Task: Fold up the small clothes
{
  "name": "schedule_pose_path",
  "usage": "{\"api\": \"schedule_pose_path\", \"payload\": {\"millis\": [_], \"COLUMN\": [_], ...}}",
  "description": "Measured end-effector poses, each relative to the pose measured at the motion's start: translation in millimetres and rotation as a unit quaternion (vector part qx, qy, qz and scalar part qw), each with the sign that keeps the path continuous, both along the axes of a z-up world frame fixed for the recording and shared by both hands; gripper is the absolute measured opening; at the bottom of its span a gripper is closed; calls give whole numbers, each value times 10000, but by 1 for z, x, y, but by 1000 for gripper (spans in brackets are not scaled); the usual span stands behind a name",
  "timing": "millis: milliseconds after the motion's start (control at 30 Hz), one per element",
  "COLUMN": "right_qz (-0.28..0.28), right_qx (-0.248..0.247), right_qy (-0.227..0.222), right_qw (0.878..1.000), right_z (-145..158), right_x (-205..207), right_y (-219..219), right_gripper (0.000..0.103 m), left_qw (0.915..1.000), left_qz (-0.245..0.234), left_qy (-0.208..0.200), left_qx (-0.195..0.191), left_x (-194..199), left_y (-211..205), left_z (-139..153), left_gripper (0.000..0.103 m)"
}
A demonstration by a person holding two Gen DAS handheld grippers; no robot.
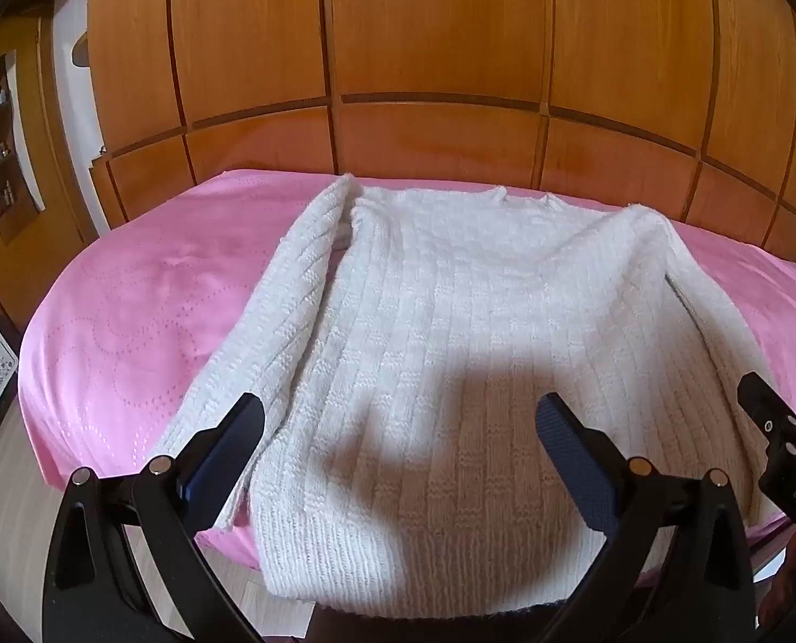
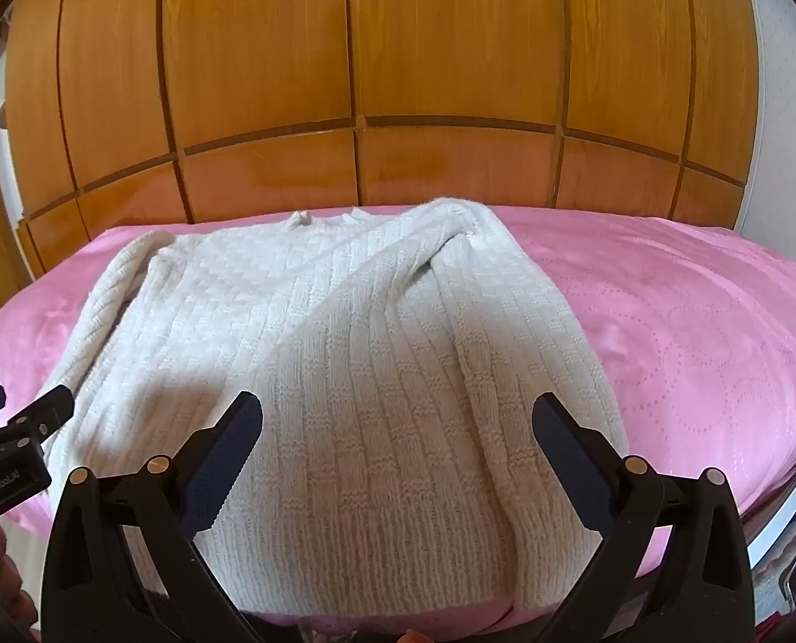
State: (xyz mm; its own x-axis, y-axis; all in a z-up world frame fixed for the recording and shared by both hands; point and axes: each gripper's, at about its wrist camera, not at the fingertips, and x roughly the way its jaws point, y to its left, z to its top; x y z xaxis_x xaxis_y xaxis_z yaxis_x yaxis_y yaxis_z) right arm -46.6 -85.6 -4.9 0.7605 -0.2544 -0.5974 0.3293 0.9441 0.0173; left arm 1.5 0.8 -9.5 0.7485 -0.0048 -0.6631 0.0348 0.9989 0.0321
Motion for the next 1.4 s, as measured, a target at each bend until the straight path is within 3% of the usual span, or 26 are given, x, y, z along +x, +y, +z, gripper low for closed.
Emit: {"api": "schedule_pose_path", "payload": {"millis": [1400], "right_qz": [16], "right_qx": [69], "right_qy": [155], "right_qw": [9999], "right_z": [-5], "right_x": [5], "right_y": [5], "right_gripper": [100], "left_qw": [9998], "left_qz": [-18], "left_qy": [199], "left_qx": [47], "left_x": [4], "left_y": [-1], "left_z": [-8], "left_gripper": [101]}}
